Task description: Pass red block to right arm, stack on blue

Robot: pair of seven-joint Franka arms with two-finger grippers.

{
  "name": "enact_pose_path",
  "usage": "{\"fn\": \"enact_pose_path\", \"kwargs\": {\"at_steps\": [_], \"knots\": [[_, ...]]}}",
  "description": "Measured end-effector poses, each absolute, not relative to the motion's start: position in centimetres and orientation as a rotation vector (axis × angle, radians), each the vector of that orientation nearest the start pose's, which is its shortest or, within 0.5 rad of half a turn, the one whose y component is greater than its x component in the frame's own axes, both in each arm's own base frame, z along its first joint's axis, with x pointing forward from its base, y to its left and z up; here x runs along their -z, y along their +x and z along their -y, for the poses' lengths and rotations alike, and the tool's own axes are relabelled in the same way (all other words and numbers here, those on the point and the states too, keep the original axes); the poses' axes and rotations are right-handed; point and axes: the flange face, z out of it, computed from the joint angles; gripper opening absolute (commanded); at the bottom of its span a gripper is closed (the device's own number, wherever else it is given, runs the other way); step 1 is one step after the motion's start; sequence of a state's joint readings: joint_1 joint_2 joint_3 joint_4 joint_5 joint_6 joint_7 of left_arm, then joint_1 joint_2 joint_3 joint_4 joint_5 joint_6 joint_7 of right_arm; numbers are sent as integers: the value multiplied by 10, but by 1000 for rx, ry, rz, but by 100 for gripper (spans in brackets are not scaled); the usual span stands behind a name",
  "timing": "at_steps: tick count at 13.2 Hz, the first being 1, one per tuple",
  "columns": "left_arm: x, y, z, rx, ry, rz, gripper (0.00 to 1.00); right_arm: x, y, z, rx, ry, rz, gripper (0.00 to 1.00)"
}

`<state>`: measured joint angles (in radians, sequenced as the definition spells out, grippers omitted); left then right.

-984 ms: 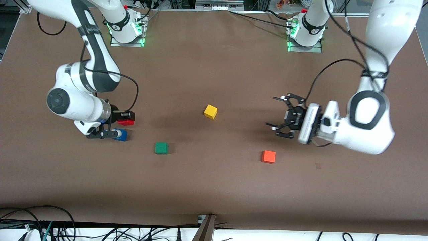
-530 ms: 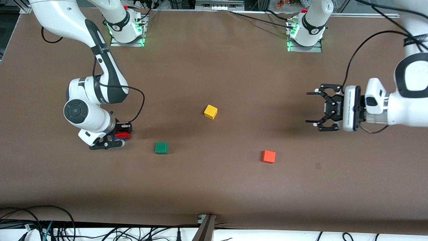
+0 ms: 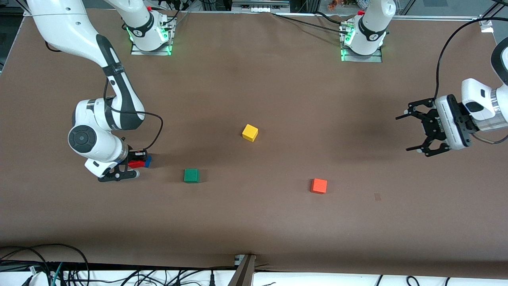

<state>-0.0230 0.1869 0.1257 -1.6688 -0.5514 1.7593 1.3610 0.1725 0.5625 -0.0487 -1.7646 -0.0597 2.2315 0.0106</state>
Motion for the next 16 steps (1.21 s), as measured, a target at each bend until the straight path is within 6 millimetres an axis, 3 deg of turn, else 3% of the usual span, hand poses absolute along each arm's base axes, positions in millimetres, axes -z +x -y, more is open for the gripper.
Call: {"fn": "enact_pose_path", "kwargs": {"at_steps": [4,7,9,11,14,16], "knots": [[-507,605,-64,323,-3109,-1495,100,-235,646,-81,-155,-3206,256,19],[-540,590,-84,236,-3189,-1055,100,-235,643,-81,-162,-3206,255,19],[-569,577,-77,175,-3176,-711,100,-234,639,-80,-172,-3205,254,19],[-590,566,-64,141,-3144,-494,100,-234,638,-80,-176,-3205,254,19],[-597,553,-38,27,-3127,-269,100,-234,637,-79,-177,-3205,253,20],[-595,551,-22,-1,-3129,-217,100,-234,637,-77,-177,-3206,248,25]]}}
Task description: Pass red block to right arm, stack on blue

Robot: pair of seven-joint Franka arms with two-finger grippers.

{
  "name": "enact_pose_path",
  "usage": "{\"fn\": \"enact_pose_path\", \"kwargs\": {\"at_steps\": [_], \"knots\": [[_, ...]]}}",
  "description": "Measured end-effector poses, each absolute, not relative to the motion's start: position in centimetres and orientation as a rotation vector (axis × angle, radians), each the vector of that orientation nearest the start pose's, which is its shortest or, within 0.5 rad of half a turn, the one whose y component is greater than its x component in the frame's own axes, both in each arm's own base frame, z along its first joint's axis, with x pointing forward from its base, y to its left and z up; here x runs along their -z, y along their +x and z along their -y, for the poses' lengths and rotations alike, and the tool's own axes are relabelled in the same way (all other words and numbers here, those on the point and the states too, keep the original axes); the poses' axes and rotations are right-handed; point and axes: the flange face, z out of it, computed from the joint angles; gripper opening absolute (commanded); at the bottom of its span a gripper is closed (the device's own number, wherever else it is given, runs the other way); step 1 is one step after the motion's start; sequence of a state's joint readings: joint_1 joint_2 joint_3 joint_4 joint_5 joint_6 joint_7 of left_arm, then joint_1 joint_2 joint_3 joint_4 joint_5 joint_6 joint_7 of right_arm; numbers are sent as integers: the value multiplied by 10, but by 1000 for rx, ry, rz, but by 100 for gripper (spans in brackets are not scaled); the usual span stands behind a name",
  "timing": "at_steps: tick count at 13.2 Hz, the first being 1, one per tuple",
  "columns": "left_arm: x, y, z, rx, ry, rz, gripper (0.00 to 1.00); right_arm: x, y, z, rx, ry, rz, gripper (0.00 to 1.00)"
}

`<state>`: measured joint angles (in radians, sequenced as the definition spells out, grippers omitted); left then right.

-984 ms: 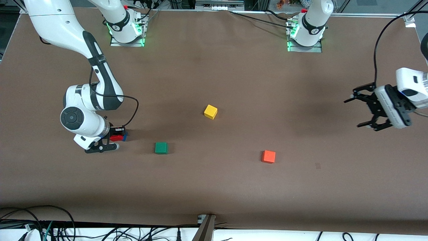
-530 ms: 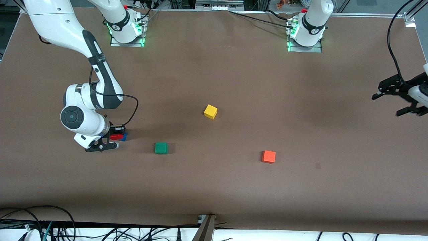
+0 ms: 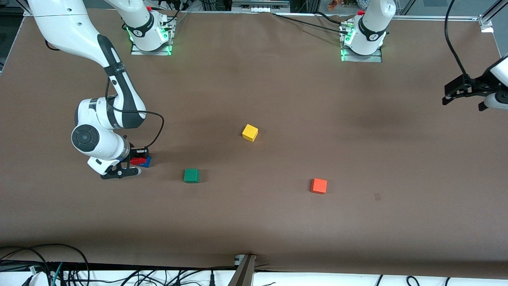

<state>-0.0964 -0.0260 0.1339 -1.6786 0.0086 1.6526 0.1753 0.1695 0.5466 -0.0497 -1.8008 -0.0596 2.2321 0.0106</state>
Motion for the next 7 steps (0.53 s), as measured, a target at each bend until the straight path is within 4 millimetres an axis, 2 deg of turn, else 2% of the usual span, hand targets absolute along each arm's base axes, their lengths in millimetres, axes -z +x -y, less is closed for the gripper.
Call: {"fn": "enact_pose_path", "kwargs": {"at_steps": [1,2,5,7], "knots": [[-593,551,-14,-15,-3130,-200,100,-234,637,-76,-178,-3206,244,50],[-591,549,-5,-44,-3132,-176,100,-234,637,-73,-178,-3206,239,100],[-590,544,16,-105,-3131,-105,100,-231,636,-66,-190,-3207,216,100],[-591,543,19,-108,-3131,-89,100,-231,636,-66,-190,-3207,213,100]]}}
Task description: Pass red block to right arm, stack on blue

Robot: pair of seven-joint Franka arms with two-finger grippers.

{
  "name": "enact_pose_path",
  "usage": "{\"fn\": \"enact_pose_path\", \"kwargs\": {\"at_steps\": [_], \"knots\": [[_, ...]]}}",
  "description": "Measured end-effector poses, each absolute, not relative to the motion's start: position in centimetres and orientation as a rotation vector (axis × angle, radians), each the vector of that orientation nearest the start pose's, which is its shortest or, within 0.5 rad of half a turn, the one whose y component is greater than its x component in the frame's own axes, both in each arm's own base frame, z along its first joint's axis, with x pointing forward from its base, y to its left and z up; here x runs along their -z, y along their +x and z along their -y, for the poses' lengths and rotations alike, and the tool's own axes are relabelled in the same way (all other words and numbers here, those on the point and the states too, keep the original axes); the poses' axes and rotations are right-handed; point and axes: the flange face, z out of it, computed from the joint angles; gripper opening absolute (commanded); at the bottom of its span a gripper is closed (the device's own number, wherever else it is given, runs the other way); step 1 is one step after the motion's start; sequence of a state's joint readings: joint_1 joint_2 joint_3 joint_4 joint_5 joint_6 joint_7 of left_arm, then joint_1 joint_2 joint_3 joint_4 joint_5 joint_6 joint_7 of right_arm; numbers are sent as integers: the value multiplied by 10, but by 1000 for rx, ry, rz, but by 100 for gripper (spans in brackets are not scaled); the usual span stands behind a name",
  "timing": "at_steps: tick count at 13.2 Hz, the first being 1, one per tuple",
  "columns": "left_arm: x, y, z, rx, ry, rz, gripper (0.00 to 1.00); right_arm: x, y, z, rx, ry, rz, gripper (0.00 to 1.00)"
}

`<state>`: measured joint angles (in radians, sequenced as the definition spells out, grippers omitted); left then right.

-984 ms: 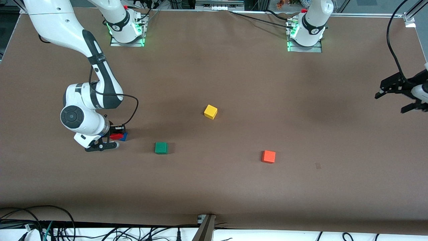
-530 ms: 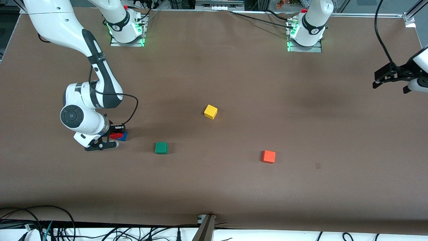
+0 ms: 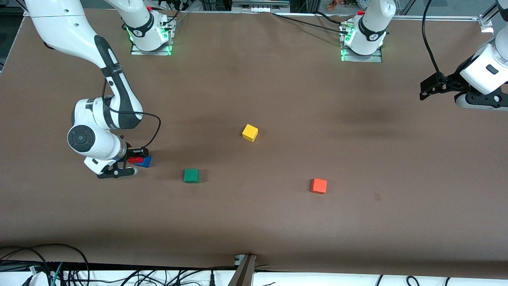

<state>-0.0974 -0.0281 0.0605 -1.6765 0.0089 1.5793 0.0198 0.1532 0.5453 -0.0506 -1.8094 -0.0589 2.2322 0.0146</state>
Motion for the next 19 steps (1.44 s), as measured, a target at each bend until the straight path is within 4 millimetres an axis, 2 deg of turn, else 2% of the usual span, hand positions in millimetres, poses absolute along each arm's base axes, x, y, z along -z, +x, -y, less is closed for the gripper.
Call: {"fn": "enact_pose_path", "kwargs": {"at_steps": [3,5,8,13,15,17,19], "knots": [[-592,542,19,-112,-3131,-86,100,-245,638,-67,-169,-3206,213,100],[-591,542,18,-117,-3130,-83,100,-272,640,-67,-126,-3206,204,100],[-591,542,17,-119,-3112,-82,100,-343,638,-64,-37,-3203,145,100],[-591,541,22,-120,-3099,-97,100,-492,614,-29,48,-3206,31,100],[-591,541,22,-120,-3099,-96,100,-541,606,-20,5,-3208,-1,100],[-591,541,22,-120,-3099,-96,100,-567,595,-17,-100,-3210,-27,100],[-591,541,23,-121,-3099,-98,100,-576,588,-2,-139,-3202,-75,100]]}}
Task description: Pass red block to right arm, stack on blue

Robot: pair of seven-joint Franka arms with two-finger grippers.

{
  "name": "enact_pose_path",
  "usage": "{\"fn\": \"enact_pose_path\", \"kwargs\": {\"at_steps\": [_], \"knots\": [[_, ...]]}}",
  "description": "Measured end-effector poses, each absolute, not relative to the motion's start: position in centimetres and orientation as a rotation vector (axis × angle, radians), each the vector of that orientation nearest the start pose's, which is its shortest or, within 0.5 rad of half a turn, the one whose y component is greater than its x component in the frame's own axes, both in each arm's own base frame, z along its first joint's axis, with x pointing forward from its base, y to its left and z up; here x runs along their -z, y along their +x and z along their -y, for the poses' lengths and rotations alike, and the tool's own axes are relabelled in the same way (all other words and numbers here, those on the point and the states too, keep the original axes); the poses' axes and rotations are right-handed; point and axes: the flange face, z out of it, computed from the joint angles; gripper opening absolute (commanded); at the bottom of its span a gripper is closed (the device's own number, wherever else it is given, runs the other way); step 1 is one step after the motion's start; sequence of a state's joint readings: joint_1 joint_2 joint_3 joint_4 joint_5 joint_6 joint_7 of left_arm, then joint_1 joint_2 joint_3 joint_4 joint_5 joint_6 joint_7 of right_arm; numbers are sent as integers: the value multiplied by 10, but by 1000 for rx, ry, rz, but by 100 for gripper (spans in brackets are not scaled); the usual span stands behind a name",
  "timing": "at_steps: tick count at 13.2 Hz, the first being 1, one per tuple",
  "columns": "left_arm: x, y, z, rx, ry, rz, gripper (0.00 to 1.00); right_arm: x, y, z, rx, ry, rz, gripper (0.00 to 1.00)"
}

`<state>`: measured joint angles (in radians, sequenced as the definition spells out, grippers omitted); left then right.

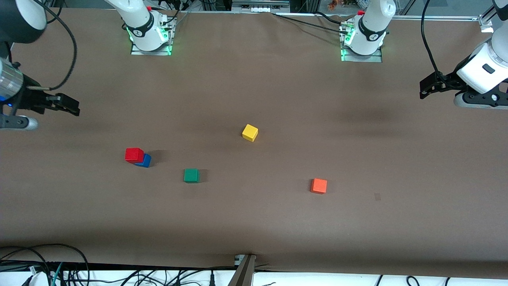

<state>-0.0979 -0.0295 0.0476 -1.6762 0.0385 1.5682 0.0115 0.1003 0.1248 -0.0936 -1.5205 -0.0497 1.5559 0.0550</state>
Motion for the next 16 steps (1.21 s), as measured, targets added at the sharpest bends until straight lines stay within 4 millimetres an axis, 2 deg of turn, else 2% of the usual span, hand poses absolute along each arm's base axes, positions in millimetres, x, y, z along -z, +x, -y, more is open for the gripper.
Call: {"fn": "enact_pose_path", "kwargs": {"at_steps": [3,6,8,11,16], "knots": [[-591,541,23,-120,-3099,-99,100,-575,574,19,-152,-3167,-132,100],[-591,541,24,-120,-3099,-100,100,-581,560,15,-140,-3167,-133,100],[-592,541,31,-116,-3098,-120,100,-588,554,15,-120,-3168,-142,100],[-595,540,43,-106,-3095,-149,100,-591,552,18,-105,-3168,-155,100],[-595,541,38,-106,-3096,-134,100,-588,552,20,-106,-3167,-159,100]]}}
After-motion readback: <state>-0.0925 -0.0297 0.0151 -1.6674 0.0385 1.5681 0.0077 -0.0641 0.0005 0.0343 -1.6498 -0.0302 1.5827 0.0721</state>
